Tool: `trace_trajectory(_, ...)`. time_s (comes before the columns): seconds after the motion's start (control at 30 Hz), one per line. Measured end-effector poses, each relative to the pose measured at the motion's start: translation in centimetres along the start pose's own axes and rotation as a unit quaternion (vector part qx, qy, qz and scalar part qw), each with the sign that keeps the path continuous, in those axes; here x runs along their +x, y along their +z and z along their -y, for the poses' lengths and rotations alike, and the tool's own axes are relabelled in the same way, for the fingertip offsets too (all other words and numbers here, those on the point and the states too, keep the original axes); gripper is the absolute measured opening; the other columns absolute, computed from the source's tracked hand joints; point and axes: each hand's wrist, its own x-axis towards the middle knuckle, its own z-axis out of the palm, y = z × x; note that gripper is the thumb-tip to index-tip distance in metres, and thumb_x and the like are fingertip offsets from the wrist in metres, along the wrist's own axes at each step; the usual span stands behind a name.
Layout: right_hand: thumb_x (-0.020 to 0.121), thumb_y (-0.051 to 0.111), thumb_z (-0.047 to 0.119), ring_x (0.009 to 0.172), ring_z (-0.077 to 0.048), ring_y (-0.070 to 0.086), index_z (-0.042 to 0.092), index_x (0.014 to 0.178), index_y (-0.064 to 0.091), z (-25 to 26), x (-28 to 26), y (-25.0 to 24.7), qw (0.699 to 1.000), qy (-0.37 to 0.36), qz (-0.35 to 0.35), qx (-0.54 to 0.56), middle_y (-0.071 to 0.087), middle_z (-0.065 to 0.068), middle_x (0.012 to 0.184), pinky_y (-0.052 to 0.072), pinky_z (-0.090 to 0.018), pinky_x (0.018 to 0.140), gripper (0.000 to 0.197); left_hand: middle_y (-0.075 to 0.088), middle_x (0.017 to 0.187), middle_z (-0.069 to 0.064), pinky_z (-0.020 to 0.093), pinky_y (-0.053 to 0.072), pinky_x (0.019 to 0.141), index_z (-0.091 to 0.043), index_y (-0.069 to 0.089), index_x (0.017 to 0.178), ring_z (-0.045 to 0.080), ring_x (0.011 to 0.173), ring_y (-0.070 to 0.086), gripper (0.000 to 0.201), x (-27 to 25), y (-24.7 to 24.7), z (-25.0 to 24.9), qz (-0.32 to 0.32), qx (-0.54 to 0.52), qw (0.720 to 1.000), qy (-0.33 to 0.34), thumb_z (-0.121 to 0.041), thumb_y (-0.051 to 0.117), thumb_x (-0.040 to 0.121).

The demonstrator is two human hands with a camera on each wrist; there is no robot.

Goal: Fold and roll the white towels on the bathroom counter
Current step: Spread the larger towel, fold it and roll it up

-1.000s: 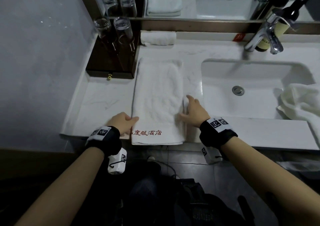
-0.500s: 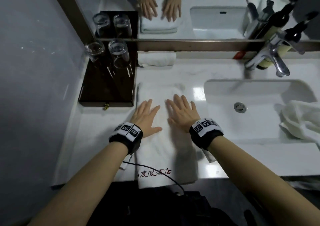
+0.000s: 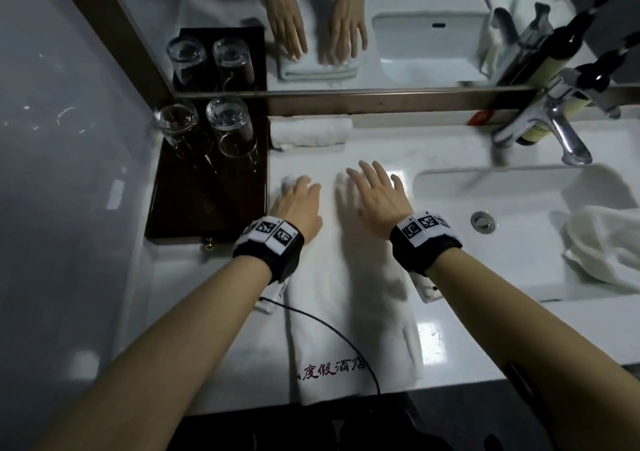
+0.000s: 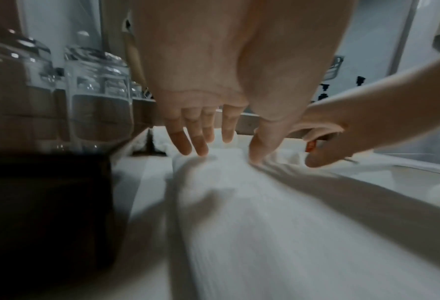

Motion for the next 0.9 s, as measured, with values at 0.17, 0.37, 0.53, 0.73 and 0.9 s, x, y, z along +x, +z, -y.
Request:
trace_trajectory(0.17, 0.089, 0.047, 0.006, 0.146, -0.028, 0.008, 0.020, 0.149, 0.005, -0.4, 1.9, -0.9, 0.998, 0.011, 0.057, 0.029, 0.021, -0.005, 0.155, 0.007, -0.053, 0.116, 0.074, 0.028, 0.150, 0.006, 0.044, 0.029, 0.109, -0.013, 0.026, 0.143, 0.027, 0.136, 0.027, 0.060, 3.3, -1.4, 1.2, 0.030, 0.009, 0.999, -0.021, 0.000, 0.040, 0.087)
trace_trajectory(0.37, 0.095, 0.048, 0.025, 0.128, -0.030, 0.036, 0.015, 0.132, 0.043, -3.1, 4.4, -1.8, 0.990, 0.101, 0.094, -0.002, 0.046, -0.011, 0.134, 0.031, -0.046, 0.105, 0.039, 0.049, 0.127, 0.011, 0.041, 0.033, 0.099, -0.015, 0.049, 0.126, 0.029, 0.121, 0.041, 0.032, 5.1, -1.5, 2.6, 0.029, 0.106, 0.993, -0.039, -0.020, 0.045, 0.095)
trace_trajectory(0.53, 0.094, 0.048, 0.023, 0.118, -0.034, 0.041, 0.004, 0.106, 0.062, -4.9, 5.6, -1.5, 0.992, 0.081, 0.045, 0.090, 0.050, -0.016, 0.122, 0.041, -0.040, 0.094, 0.026, 0.047, 0.130, 0.010, 0.039, 0.030, 0.099, -0.020, 0.055, 0.122, 0.029, 0.122, 0.036, 0.037, 6.3, -2.6, 3.8, 0.050, 0.177, 0.982, -0.037, -0.040, 0.047, 0.092)
trace_trajectory(0.73, 0.087, 0.060, 0.021, 0.097, -0.030, 0.057, 0.004, 0.093, 0.062, -4.6, 7.5, -0.9, 0.983, 0.029, 0.059, 0.174, 0.064, -0.016, 0.104, 0.038, -0.028, 0.074, 0.018, 0.062, 0.115, 0.003, 0.038, 0.028, 0.094, -0.020, 0.053, 0.113, 0.026, 0.115, 0.042, 0.021, 7.5, -3.3, 4.0, 0.103, 0.256, 0.961, -0.008, -0.018, 0.046, 0.093)
trace_trajectory(0.9, 0.085, 0.065, 0.017, 0.091, -0.028, 0.058, 0.011, 0.088, 0.052, -6.2, 8.8, -1.0, 0.976, 0.045, 0.036, 0.209, 0.064, -0.012, 0.097, 0.036, -0.026, 0.070, 0.014, 0.065, 0.107, 0.002, 0.037, 0.028, 0.097, -0.018, 0.054, 0.108, 0.024, 0.111, 0.048, 0.021, 8.5, -3.8, 3.8, 0.074, 0.229, 0.971, -0.011, -0.011, 0.046, 0.091)
